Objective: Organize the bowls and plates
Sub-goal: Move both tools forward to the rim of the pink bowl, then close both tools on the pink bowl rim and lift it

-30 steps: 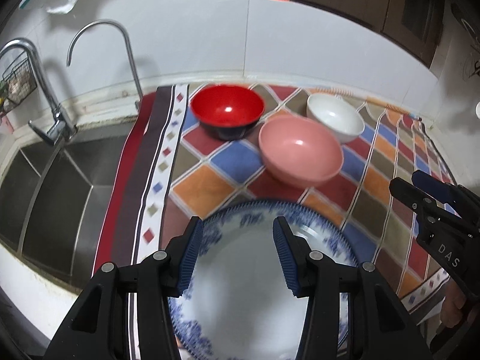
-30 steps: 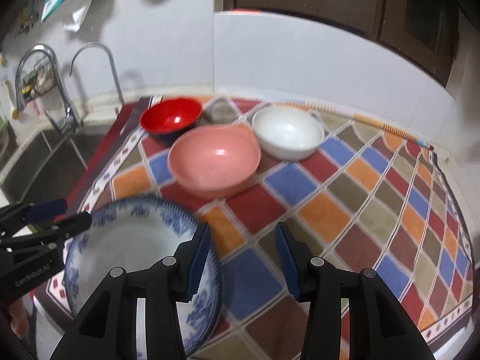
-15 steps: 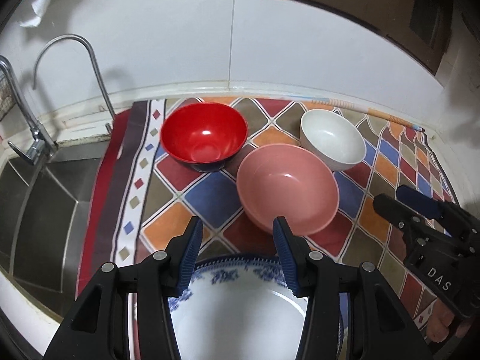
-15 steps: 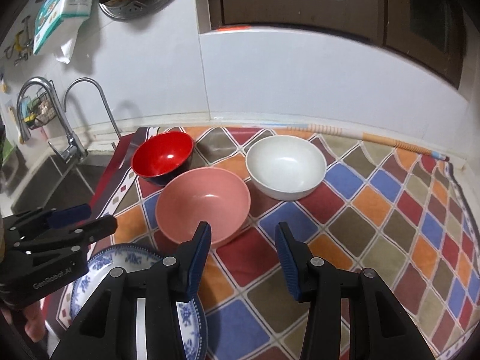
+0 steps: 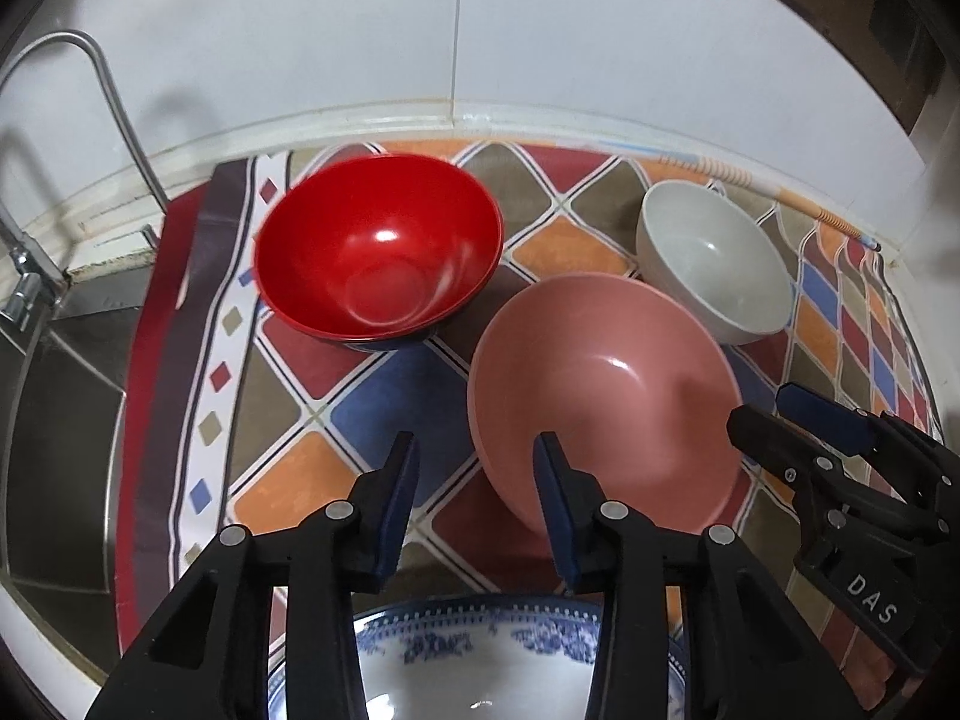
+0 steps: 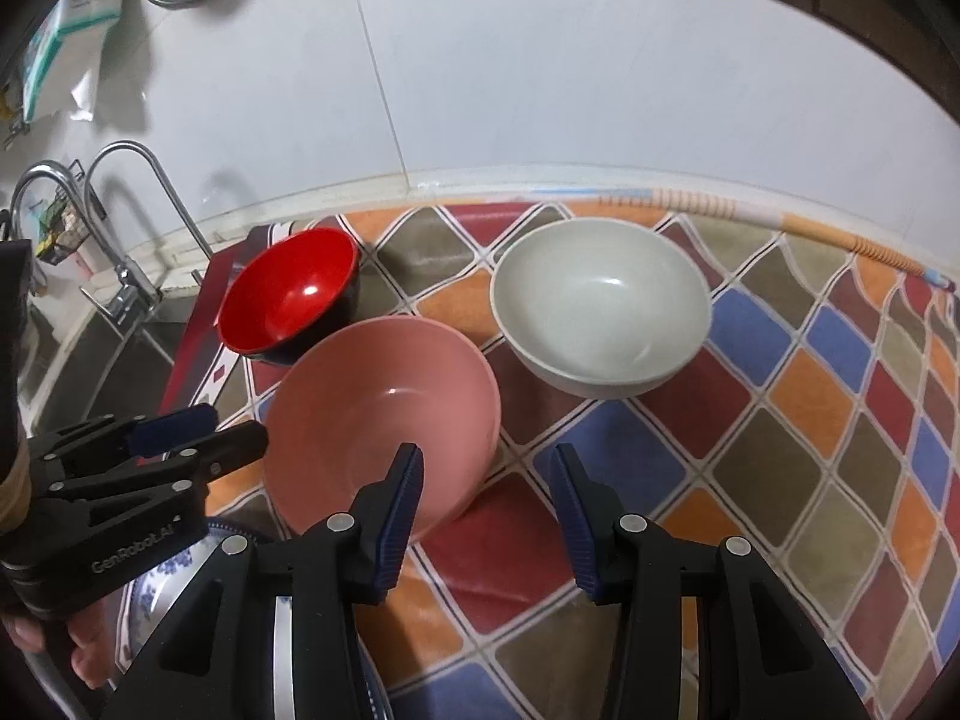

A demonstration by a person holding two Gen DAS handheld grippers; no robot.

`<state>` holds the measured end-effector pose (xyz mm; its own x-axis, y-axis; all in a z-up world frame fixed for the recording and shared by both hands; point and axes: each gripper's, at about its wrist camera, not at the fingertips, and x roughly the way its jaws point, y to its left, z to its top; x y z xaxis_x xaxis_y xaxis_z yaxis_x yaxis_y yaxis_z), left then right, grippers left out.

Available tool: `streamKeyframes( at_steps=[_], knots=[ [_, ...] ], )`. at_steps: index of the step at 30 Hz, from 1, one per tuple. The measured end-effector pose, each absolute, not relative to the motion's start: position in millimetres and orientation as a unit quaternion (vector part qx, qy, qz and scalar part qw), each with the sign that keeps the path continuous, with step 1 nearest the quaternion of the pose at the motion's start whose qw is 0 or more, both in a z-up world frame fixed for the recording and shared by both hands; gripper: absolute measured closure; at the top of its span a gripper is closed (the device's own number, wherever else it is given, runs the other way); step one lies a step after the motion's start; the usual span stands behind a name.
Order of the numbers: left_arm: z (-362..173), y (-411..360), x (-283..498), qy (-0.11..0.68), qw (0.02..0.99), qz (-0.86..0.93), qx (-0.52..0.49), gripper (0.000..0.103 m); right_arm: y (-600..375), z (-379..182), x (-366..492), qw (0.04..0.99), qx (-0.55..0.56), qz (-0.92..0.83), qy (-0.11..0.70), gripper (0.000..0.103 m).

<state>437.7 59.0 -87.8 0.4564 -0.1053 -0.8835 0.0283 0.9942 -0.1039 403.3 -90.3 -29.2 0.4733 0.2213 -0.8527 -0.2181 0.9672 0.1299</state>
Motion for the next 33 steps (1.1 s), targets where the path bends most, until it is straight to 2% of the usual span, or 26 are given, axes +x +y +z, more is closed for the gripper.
streamKeyframes(
  at_steps=[11, 17, 33],
  knots=[
    [-111, 54, 462, 0.544, 0.837, -0.049, -0.043, 0.077, -83, -57, 425, 0.836, 0.008, 0.133, 0.532, 0.070],
    [-116, 51, 469, 0.546, 0.836, -0.047, -0.035, 0.085, -80, -66, 431, 0.829, 0.008, 0.136, 0.543, 0.086],
    [-86, 31, 441, 0.518, 0.853, -0.062, -0.029, 0.087, -94, -47, 421, 0.834, 0.027, 0.115, 0.539, 0.088]
  ],
)
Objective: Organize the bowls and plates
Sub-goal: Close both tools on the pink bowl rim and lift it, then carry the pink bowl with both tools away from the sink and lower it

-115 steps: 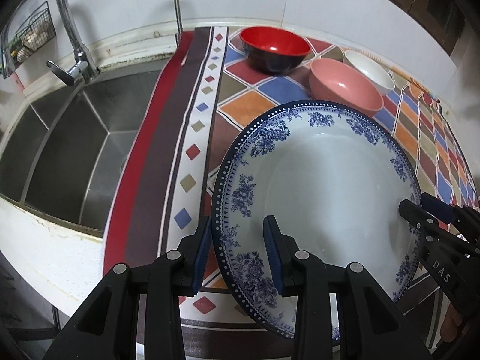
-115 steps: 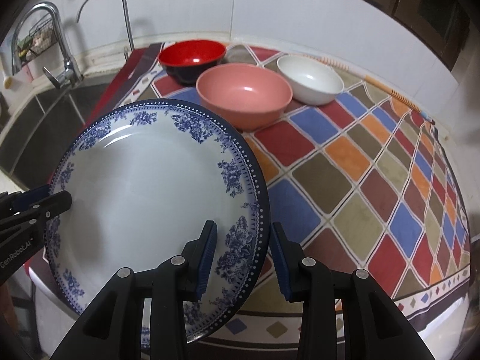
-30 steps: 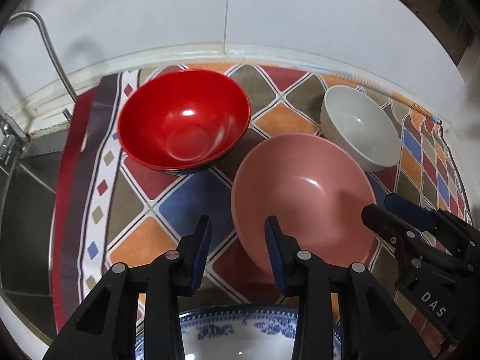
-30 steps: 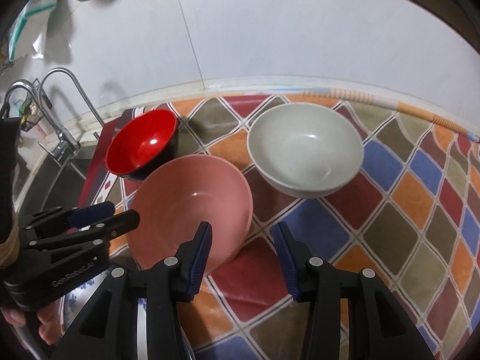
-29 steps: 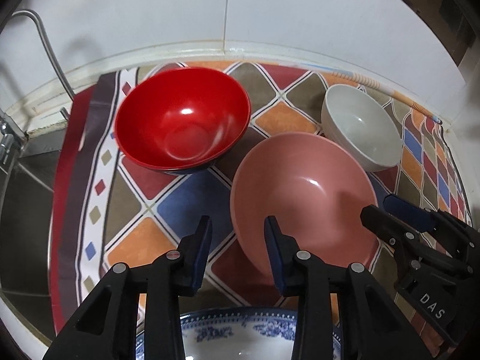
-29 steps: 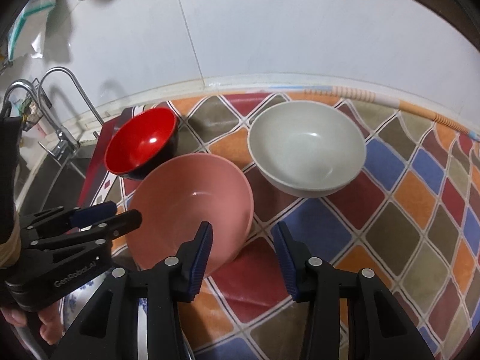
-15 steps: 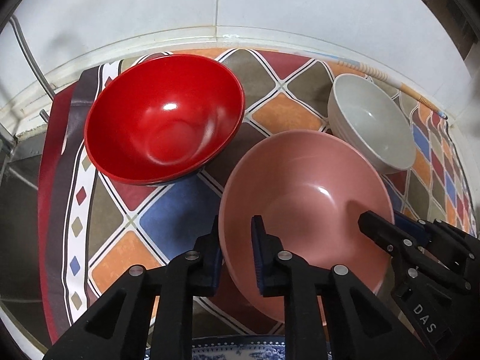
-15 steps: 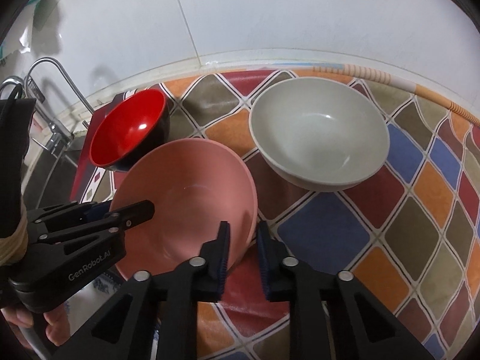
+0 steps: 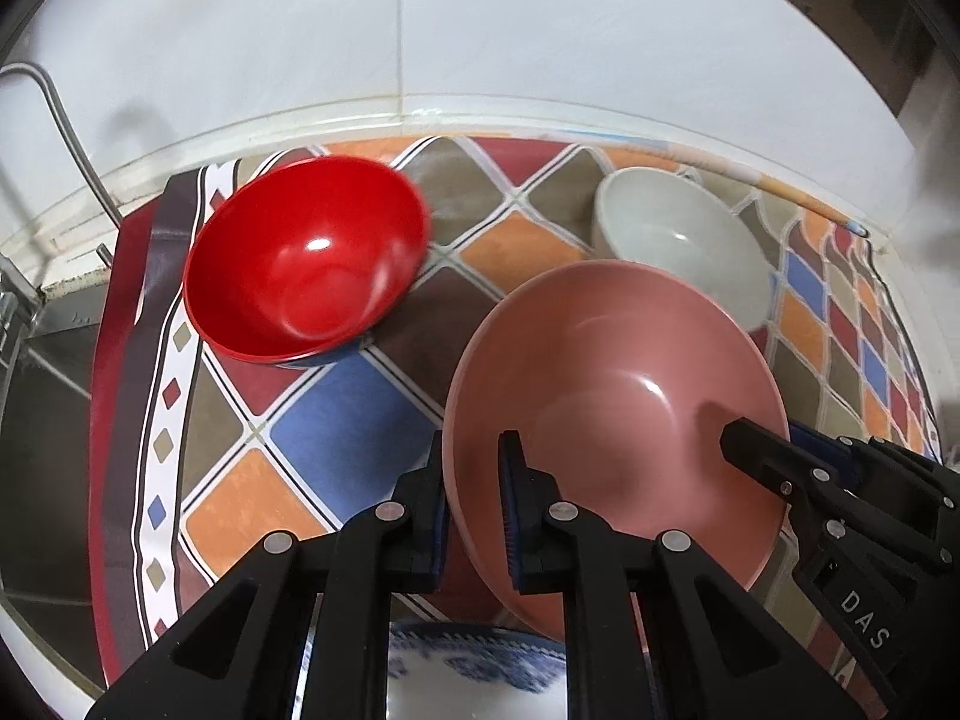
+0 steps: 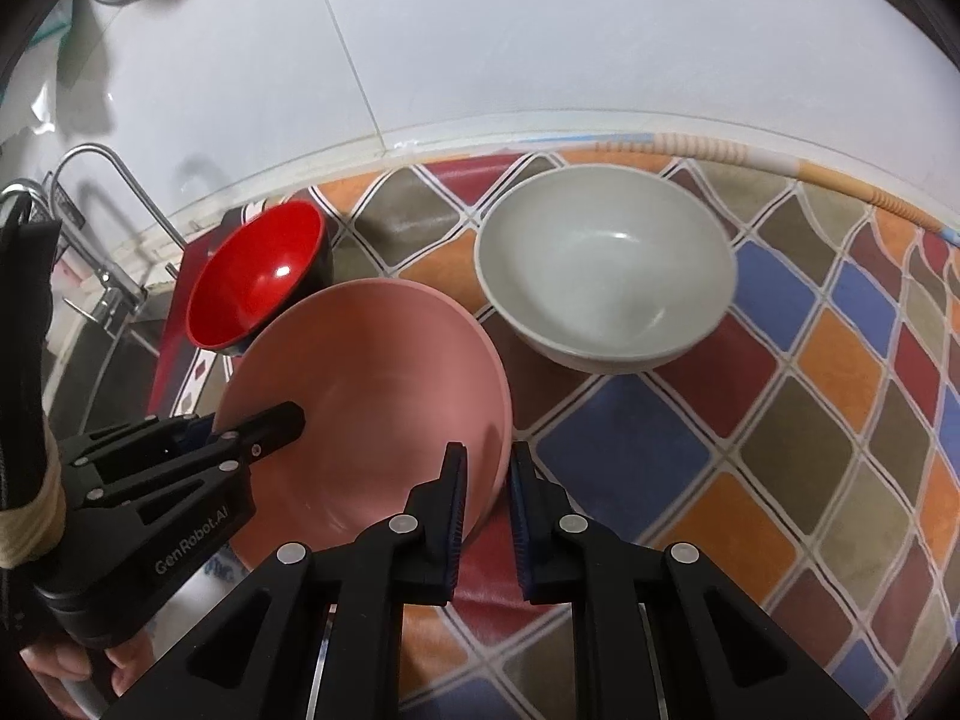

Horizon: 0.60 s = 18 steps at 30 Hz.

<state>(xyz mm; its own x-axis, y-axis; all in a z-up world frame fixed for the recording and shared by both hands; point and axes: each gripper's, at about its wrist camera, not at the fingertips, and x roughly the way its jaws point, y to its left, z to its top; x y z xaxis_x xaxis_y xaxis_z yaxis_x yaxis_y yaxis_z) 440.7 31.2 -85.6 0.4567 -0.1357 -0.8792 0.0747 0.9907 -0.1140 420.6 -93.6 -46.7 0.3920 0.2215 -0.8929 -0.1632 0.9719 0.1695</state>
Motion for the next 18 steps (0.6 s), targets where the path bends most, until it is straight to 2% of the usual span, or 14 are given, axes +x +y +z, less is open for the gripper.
streamKeyframes(
  at_steps=[18],
  knots=[
    [-51, -51, 365, 0.494, 0.856, -0.154, 0.013, 0.087, -168, 3, 356, 0.849, 0.049, 0.073, 0.521, 0.088]
  ],
)
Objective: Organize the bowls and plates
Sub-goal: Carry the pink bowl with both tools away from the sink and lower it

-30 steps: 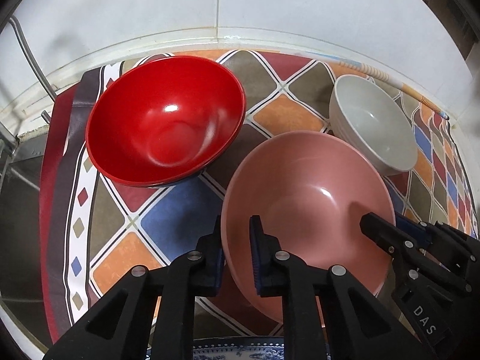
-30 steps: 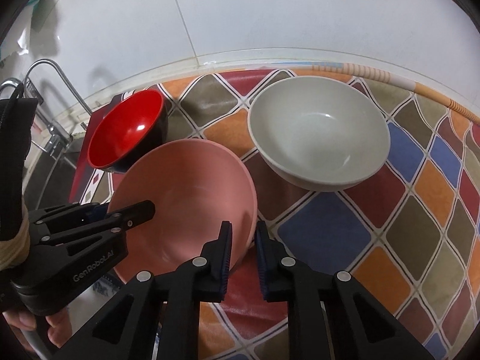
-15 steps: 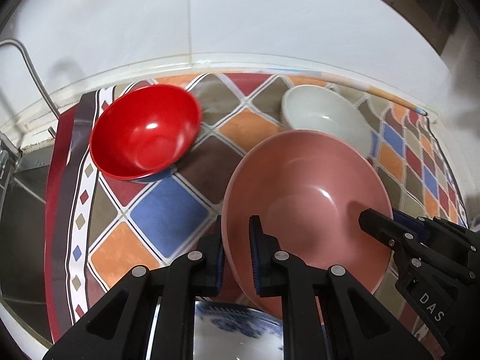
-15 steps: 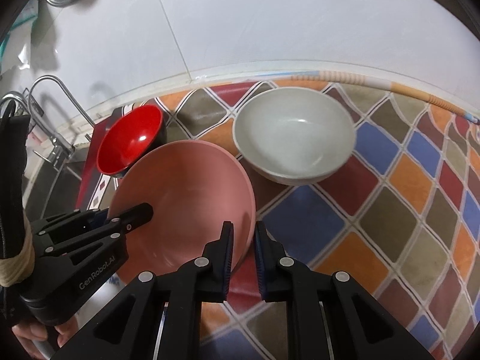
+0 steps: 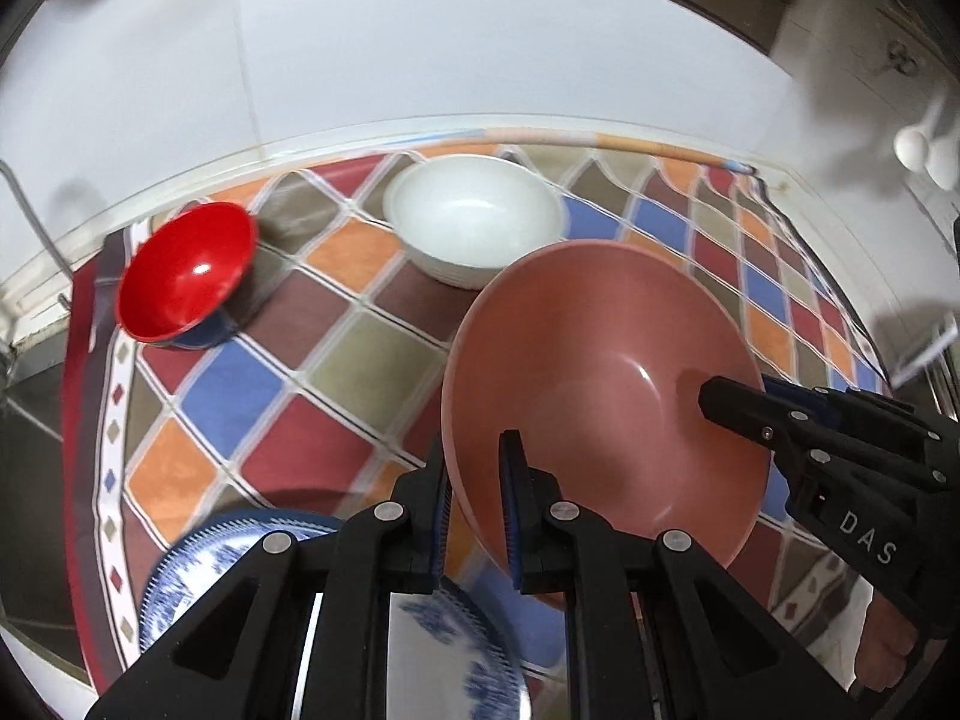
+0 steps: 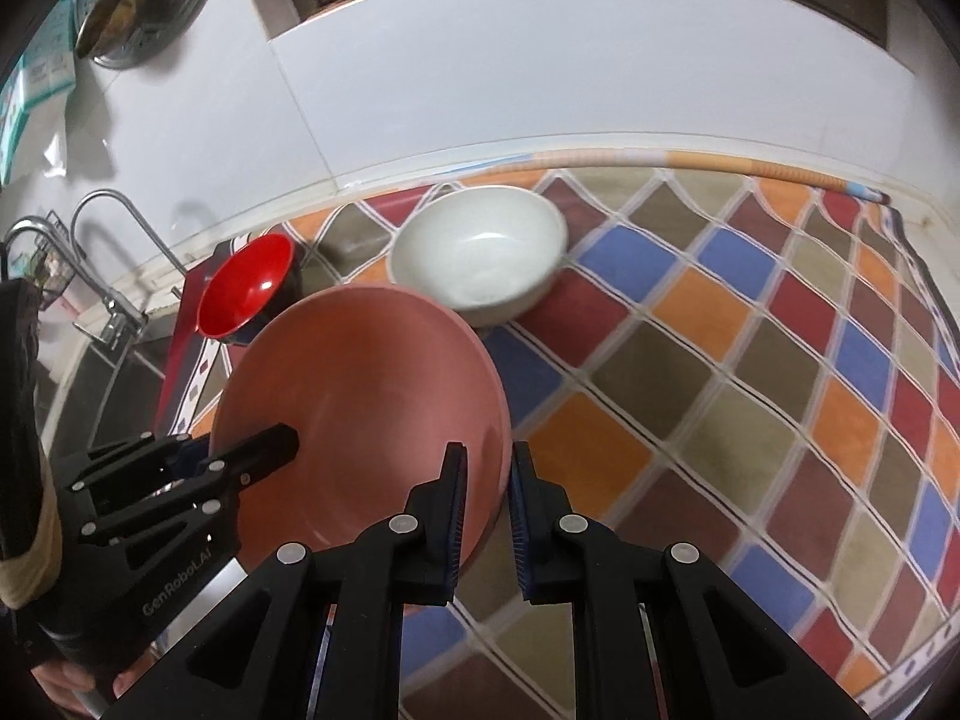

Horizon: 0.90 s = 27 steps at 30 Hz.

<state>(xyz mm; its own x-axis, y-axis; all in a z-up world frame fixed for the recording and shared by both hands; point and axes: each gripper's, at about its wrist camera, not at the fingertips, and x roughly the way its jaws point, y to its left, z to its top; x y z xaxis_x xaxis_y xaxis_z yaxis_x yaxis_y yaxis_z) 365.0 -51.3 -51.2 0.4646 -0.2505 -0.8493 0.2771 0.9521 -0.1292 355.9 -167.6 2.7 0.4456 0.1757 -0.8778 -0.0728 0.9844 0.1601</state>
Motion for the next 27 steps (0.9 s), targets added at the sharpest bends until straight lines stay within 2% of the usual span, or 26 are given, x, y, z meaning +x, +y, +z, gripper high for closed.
streamKeyframes(
  at_steps=[14, 27],
  knots=[
    [-77, -114, 332, 0.526, 0.822, -0.216, 0.030, 0.087, -230, -1, 301, 0.837, 0.074, 0.005, 0.543, 0.088],
    [-99, -137, 319, 0.555, 0.804, -0.213, 0.026, 0.087, -263, -22, 279, 0.815, 0.077, -0.012, 0.574, 0.088]
  ],
)
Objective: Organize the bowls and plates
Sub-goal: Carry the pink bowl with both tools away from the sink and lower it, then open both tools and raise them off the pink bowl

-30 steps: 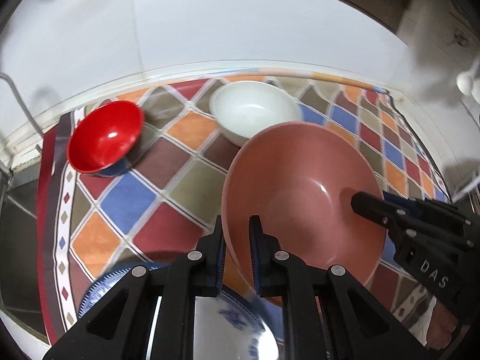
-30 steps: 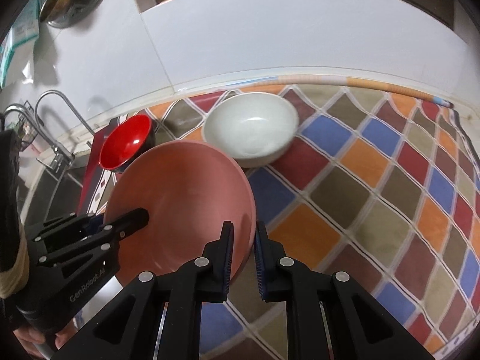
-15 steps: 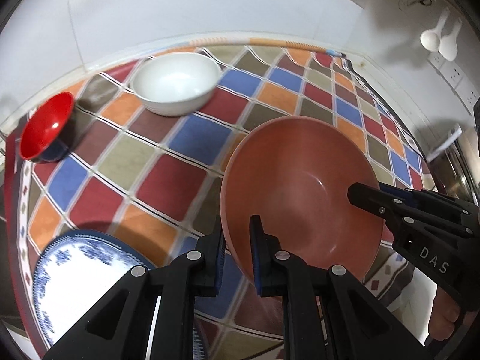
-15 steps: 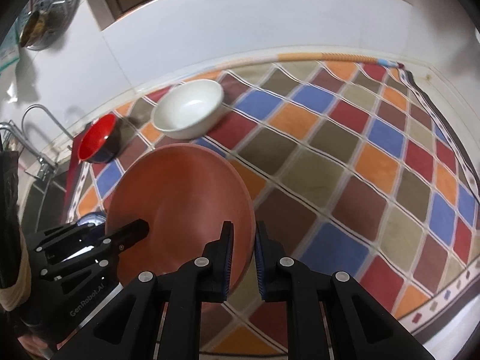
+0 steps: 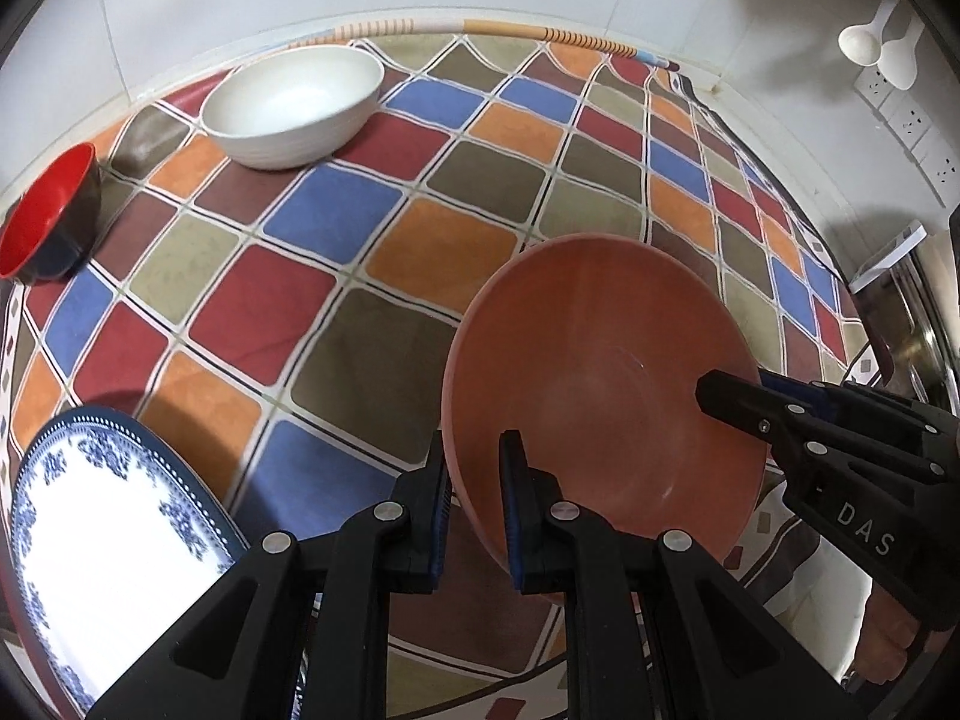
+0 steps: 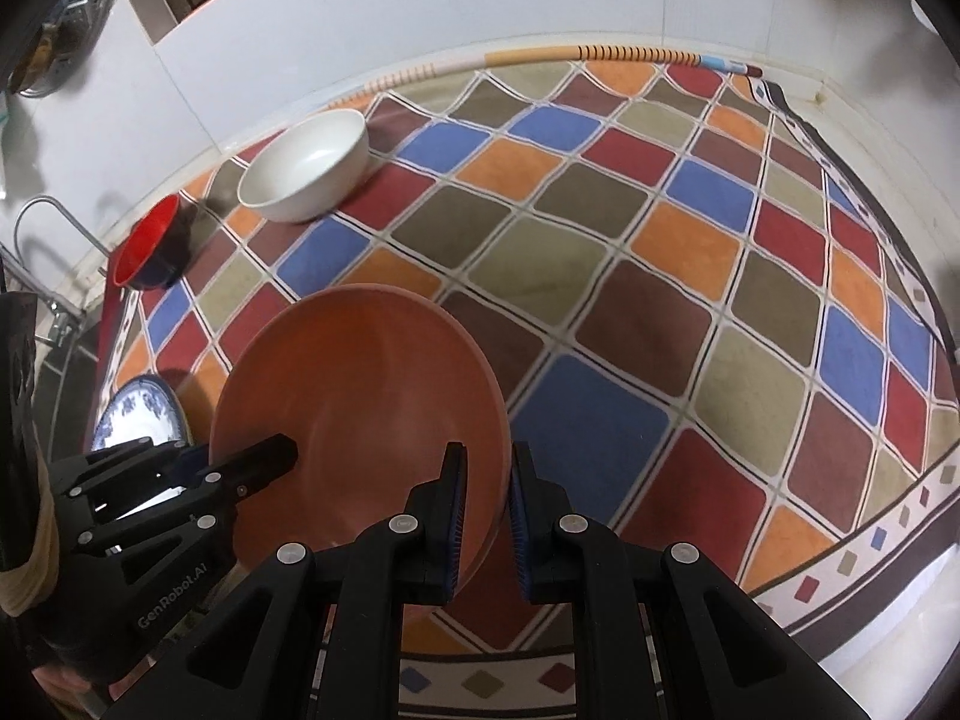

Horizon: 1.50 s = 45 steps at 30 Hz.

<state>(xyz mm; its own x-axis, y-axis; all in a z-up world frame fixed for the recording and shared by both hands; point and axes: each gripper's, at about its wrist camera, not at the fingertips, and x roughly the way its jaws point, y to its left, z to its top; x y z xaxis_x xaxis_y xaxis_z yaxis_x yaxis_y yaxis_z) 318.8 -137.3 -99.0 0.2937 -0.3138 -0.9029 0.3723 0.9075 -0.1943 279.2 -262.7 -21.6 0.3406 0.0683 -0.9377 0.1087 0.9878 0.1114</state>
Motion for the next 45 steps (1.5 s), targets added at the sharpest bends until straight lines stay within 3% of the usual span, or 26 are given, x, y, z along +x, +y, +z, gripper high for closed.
streamKeyframes(
  at_steps=[23, 25, 27, 32, 35, 39, 43, 45],
  knots=[
    [-109, -139, 317, 0.570, 0.799, -0.192, 0.003, 0.086, -270, -37, 279, 0.803, 0.073, 0.014, 0.591, 0.088],
    [-108, -139, 317, 0.568, 0.801, -0.189, 0.003, 0.081, -270, -38, 279, 0.803, 0.072, 0.016, 0.591, 0.088],
    [-107, -137, 317, 0.565, 0.805, -0.180, 0.007, 0.066, -269, -38, 279, 0.804, 0.069, 0.019, 0.590, 0.088],
    [-101, -131, 317, 0.551, 0.820, -0.157, 0.020, 0.052, -265, -33, 278, 0.812, 0.048, 0.019, 0.581, 0.086],
    [-92, -124, 317, 0.537, 0.830, -0.149, 0.019, 0.046, -262, -29, 278, 0.820, 0.029, 0.014, 0.572, 0.067],
    [-75, -113, 318, 0.513, 0.846, -0.144, 0.019, 0.040, -261, -16, 279, 0.834, 0.021, 0.005, 0.552, 0.065],
    [-60, -99, 320, 0.489, 0.862, -0.134, 0.017, 0.038, -257, -1, 284, 0.850, 0.023, 0.004, 0.527, 0.050],
    [-52, -90, 324, 0.481, 0.867, -0.129, 0.013, 0.038, -252, 6, 289, 0.858, 0.020, 0.006, 0.514, 0.050]
  ],
)
